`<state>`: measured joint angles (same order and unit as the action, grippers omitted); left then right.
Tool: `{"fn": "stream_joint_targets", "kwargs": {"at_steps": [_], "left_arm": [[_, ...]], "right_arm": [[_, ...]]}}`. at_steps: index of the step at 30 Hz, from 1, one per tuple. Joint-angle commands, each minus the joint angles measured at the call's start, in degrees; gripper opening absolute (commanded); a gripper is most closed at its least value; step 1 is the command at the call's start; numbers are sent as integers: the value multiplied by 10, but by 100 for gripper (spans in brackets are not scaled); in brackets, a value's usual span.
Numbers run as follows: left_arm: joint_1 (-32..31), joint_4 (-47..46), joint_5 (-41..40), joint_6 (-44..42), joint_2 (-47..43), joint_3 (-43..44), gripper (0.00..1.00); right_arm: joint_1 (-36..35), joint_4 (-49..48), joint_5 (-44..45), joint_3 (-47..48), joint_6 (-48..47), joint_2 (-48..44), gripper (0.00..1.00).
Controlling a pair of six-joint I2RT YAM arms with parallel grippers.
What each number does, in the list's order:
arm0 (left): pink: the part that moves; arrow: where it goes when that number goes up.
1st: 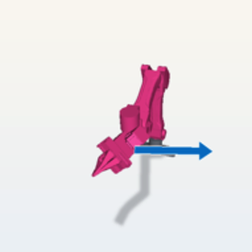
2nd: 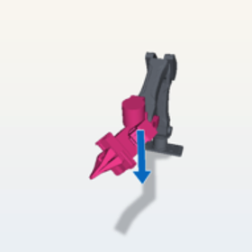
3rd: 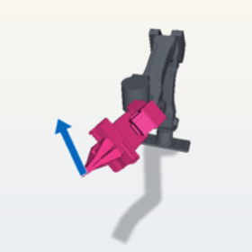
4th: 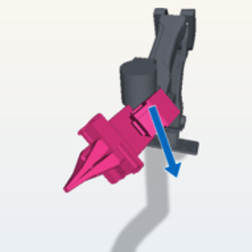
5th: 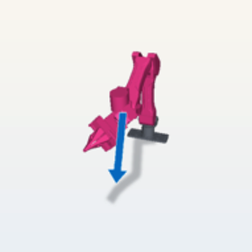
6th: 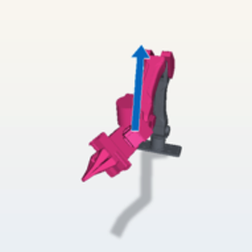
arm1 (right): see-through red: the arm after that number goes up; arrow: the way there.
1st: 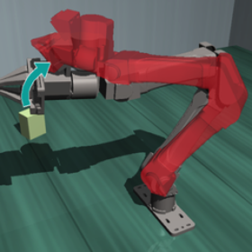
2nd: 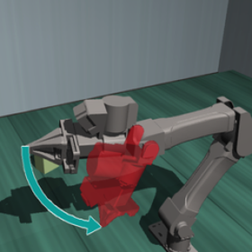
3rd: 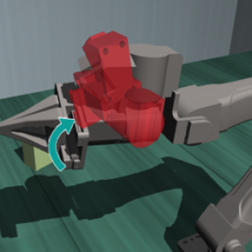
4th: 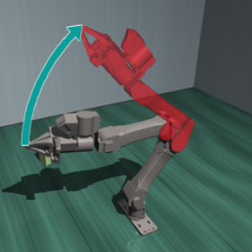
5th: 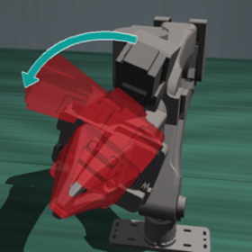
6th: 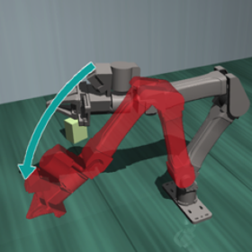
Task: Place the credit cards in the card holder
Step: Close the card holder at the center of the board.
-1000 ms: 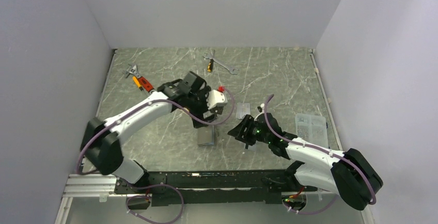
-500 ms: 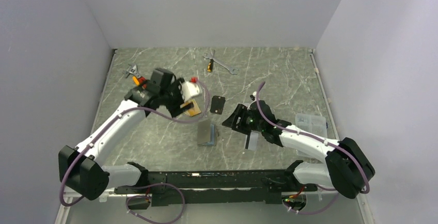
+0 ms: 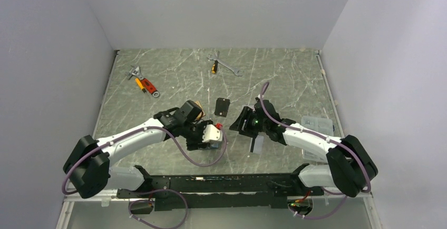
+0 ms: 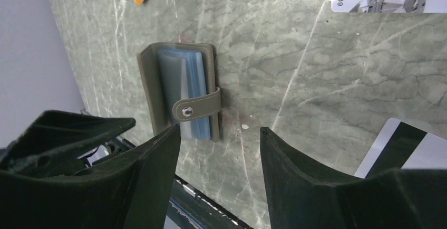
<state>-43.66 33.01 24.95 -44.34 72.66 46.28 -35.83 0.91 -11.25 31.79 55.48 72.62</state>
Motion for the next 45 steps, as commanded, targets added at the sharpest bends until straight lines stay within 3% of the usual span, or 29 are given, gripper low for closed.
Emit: {"fn": "stream_joint_targets", "kwargs": {"at_steps": [1, 8, 20, 26, 31, 45], "left_arm": [[-40, -61, -7, -26, 20, -14, 63], [-109, -103, -79, -45, 52, -41, 59], [-113, -85, -130, -48, 118, -15, 40], [-116, -73, -134, -49, 113, -17, 30], [-116, -73, -141, -55, 91, -30, 16], [-117, -68, -138, -40, 74, -29, 10]], "right_arm": [[6, 20, -18, 33, -6, 12, 59], [13, 33, -35, 54, -11, 26, 58], [12, 55, -61, 82, -22, 48, 54], [-1, 50, -73, 86, -23, 64, 52], [-20, 49, -80, 102, -22, 88, 50], [-47, 212, -92, 262, -95, 199, 48]]}}
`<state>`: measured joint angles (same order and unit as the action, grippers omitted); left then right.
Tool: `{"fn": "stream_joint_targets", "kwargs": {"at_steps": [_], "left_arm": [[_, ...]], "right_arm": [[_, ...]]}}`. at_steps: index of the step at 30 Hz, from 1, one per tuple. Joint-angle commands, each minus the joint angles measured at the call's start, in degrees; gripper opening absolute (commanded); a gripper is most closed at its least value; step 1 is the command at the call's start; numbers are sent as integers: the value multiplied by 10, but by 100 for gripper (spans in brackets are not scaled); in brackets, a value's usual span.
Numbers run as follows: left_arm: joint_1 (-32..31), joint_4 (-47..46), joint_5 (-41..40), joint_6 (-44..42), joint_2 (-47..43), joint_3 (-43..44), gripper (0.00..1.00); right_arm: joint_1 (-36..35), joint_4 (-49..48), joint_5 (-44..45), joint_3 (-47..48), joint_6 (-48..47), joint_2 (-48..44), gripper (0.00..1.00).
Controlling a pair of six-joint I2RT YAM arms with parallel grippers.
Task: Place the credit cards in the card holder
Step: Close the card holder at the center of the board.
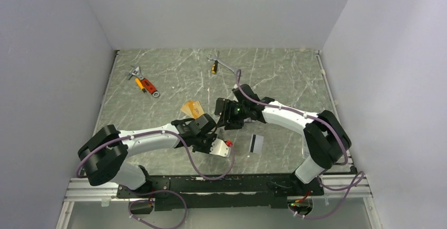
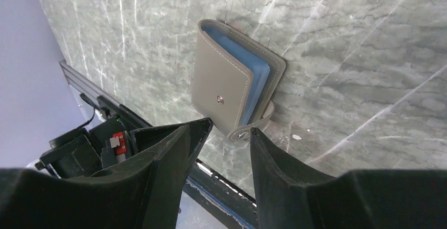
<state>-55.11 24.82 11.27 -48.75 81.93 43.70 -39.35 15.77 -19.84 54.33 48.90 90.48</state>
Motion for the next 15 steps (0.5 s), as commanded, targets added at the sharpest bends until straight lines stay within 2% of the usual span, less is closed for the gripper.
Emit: {"fn": "stream_joint_targets", "kwargs": {"at_steps": [1, 7, 11, 15], "left_arm": [[-3, 13, -2, 5, -21, -4, 10], [-3, 12, 1, 7, -25, -5, 9], [-3, 8, -4, 8, -24, -8, 9], [-3, 7, -5, 7, -25, -10, 8]], "right_arm": [[-15, 70, -6, 42, -32, 30, 48], [-34, 122, 9, 69, -47, 59, 44], [-37, 129, 21, 71, -42, 60, 38], [-44, 126, 39, 72, -32, 61, 28]]}}
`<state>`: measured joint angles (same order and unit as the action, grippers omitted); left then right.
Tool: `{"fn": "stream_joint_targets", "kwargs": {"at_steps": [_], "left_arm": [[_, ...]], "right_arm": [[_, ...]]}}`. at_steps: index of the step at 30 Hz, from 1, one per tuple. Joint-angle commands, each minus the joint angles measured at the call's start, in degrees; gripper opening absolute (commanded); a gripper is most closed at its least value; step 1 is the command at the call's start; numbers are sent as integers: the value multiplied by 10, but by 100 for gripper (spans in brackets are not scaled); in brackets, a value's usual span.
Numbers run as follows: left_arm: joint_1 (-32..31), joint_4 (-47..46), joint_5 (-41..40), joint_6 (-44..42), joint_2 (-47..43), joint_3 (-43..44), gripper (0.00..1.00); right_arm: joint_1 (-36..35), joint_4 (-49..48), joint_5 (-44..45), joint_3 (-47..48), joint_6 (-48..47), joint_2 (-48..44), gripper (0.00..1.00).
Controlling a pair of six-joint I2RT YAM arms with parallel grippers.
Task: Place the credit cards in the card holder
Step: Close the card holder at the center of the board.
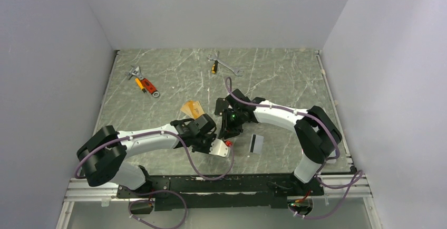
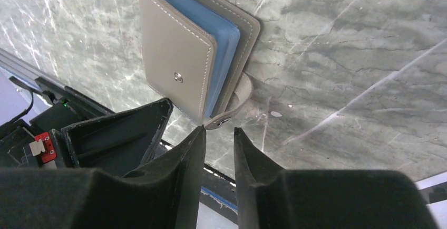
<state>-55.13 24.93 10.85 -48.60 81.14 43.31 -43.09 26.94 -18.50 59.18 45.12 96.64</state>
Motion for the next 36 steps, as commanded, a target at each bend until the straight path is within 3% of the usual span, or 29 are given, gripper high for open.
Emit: {"fn": "stream_joint_targets", "kwargs": {"at_steps": [1, 6, 15, 26, 32, 36], "left_arm": [[-3, 5, -1, 6, -18, -7, 8], [-3, 4, 3, 6, -22, -12, 8], [-3, 0, 8, 10, -25, -16, 7], [-3, 1, 10, 10, -27, -15, 6], [-3, 5, 11, 10, -27, -11, 6], [-3, 1, 7, 7, -34, -13, 5]], "right_arm": [[-7, 15, 28, 24, 7, 1, 27], [-15, 20, 39, 41, 8, 7, 34], [-23, 54, 69, 81, 1, 29, 32], [-28, 79, 96, 68, 0, 15, 0], [-33, 110, 126, 73, -6, 2, 0], [-39, 123, 143, 78, -6, 0, 24]]}}
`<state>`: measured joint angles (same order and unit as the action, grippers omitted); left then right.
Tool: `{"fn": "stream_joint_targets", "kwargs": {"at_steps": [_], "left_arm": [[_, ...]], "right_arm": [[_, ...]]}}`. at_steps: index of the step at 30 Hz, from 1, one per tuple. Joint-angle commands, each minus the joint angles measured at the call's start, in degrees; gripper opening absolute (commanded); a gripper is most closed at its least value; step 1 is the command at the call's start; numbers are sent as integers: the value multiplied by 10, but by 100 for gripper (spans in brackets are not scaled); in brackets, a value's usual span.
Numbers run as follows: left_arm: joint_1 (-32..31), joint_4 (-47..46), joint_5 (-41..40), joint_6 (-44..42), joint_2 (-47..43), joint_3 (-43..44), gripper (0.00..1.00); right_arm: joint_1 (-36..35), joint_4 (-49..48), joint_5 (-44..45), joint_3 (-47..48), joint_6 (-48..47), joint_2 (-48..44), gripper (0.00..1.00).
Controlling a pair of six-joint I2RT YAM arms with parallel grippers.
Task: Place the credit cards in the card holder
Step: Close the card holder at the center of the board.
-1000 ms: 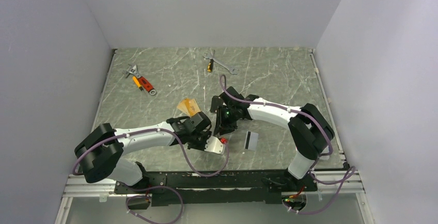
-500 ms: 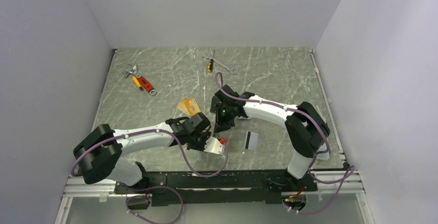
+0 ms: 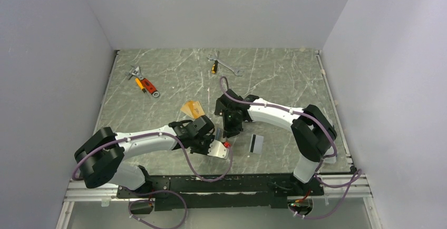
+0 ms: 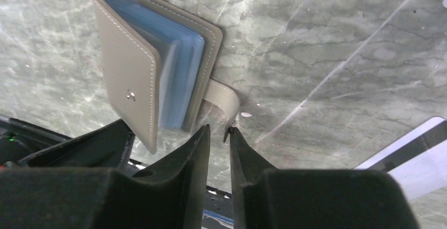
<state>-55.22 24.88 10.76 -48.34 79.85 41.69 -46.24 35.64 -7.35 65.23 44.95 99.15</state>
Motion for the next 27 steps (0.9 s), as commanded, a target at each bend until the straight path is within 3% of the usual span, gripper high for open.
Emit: {"fn": "stream_joint_targets", "kwargs": {"at_steps": [1, 7, 12, 15, 21, 27], "left_arm": [[-2, 3, 7, 3, -24, 4, 5], [-2, 90, 36, -15, -55, 45, 4], [-2, 170, 44, -28, -70, 86, 4], [-2, 147, 25, -35, -66, 77, 5], [-2, 71, 18, -52, -23, 46, 5], [-1, -28, -17, -52, -15, 8, 6]], "right_arm": [[-9, 36, 34, 19, -3, -24, 27], [-21, 45, 56, 28, 1, -19, 33], [-21, 49, 65, 27, 3, -24, 26], [-20, 48, 69, 24, 4, -24, 22], [-20, 44, 73, 10, 14, -36, 2], [-20, 23, 68, -8, 27, -61, 0]]}}
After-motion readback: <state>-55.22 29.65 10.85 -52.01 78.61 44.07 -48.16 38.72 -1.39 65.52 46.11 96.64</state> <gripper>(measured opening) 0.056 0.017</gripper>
